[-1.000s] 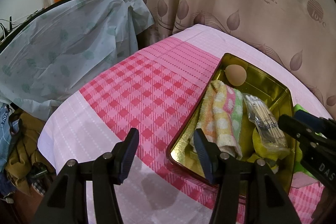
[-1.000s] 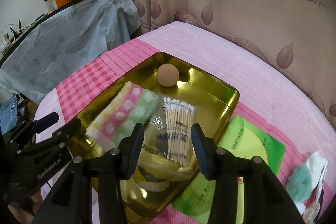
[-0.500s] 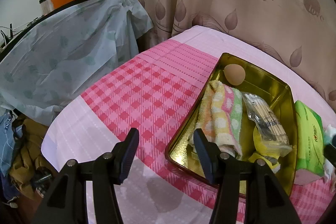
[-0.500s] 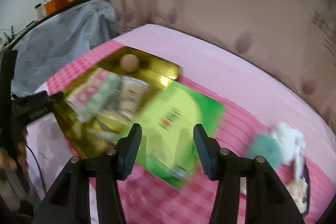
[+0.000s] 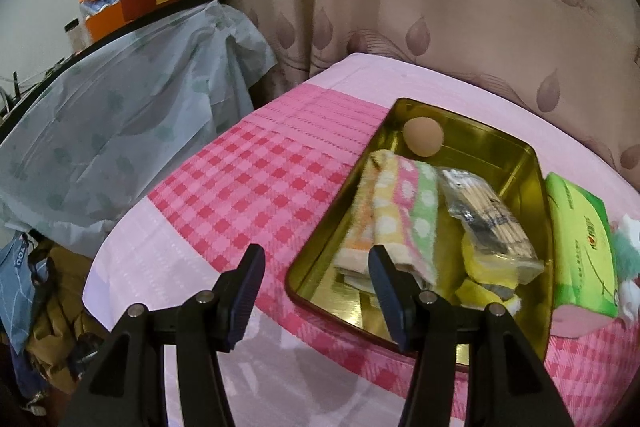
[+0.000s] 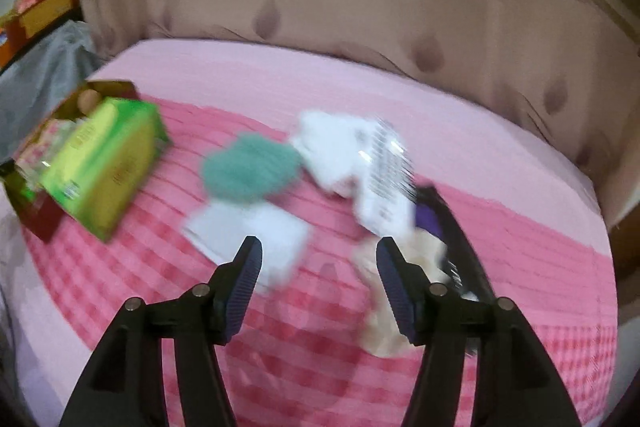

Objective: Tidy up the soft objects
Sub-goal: 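Move the right gripper to the cream satin scrunchie and grasp it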

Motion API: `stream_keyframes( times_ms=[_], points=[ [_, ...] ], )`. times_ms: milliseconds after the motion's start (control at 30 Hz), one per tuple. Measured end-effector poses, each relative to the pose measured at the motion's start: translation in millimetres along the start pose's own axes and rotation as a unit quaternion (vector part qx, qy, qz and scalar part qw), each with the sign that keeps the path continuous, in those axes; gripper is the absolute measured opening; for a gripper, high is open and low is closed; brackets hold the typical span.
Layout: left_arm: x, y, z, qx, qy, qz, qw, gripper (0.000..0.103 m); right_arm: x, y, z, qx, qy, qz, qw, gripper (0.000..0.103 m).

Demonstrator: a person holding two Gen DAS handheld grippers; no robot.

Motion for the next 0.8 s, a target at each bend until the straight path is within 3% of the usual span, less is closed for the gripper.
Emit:
stream_keyframes(
  times_ms=[200,367,800],
  points=[
    [14,-3,-26,-0.036,-0.025,-0.004,0.9990,0.055,-19,-25,-32,-0.013,-0.007,0.021,1.000,0.062],
    [30,-8,-58,-0.067,-0.061,-0.004,0.9959,0.055,-31,-26,-42,-0.021,-0.001,0.020,1.000,0.064],
    [33,-26,-174,-0.164,-0.152,0.026,0.9744,0.055,-60,-25,-45,-0.028,0.034,0.017,0.999,0.065]
  ],
)
Point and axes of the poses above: each gripper's, at about its wrist camera, not at the fingertips, and x roughly against the way its jaws point, z to its left, y to its top, the point moved 2 cm from there along -x, roughly the way its jaws point, and after that the axes turned 10 degrees about -y, right-handed, at the moved point
